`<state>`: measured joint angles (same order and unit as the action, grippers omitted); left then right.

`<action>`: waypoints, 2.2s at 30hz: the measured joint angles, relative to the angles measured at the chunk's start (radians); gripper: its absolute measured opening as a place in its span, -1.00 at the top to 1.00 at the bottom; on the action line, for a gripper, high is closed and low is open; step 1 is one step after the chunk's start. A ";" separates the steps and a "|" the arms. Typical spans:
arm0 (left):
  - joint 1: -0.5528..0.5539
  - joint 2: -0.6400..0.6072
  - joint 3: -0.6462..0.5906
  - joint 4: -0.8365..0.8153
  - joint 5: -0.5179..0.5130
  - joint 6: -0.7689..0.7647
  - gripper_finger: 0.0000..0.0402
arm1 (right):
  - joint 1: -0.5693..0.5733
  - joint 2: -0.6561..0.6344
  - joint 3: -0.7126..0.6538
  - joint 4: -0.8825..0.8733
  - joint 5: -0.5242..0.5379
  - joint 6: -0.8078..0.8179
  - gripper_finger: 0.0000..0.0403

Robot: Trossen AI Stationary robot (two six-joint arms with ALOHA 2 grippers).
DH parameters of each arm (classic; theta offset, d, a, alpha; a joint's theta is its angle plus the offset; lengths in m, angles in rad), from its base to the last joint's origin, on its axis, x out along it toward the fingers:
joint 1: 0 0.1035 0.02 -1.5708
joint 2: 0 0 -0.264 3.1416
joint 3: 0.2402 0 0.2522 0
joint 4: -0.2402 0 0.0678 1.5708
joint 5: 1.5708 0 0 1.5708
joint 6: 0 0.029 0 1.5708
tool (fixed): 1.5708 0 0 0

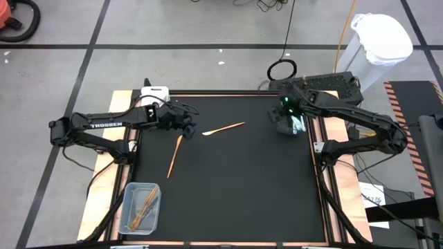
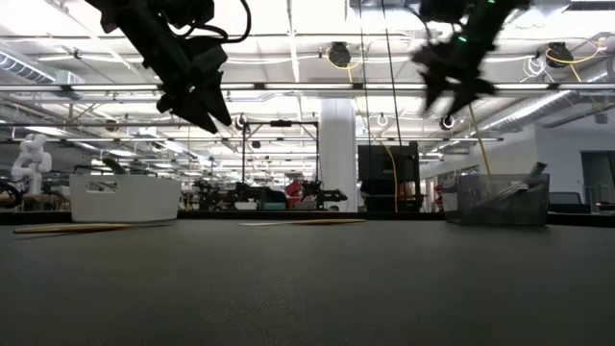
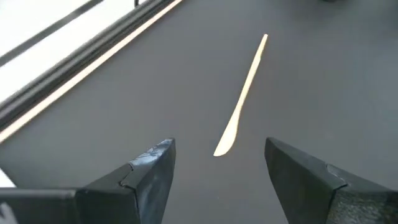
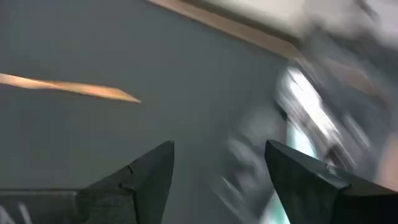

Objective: Sort silverware by color (type)
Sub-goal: Put the gold knife into the transparent bin

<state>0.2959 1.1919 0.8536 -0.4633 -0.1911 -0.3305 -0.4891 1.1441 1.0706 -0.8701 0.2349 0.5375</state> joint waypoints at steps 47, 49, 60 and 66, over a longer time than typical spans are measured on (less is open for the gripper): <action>0.138 -0.001 0.000 -0.225 0.084 0.103 -0.24 | 0.053 0.917 0.396 0.389 -0.367 -0.706 0.04; 0.144 -0.001 0.000 -0.220 0.083 0.108 -0.24 | 0.050 0.917 0.396 0.383 -0.367 -0.707 0.10; 0.156 -0.001 0.000 -0.189 0.083 0.107 -0.24 | 0.049 0.962 0.402 0.337 -0.370 -0.709 0.68; 0.156 -0.001 0.000 -0.188 0.083 0.109 -0.24 | 0.049 0.974 0.401 0.324 -0.368 -0.709 0.90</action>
<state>0.4522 1.1908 0.8536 -0.6518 -0.1085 -0.2218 -0.4404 2.1185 1.4715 -0.5457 -0.1329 -0.1720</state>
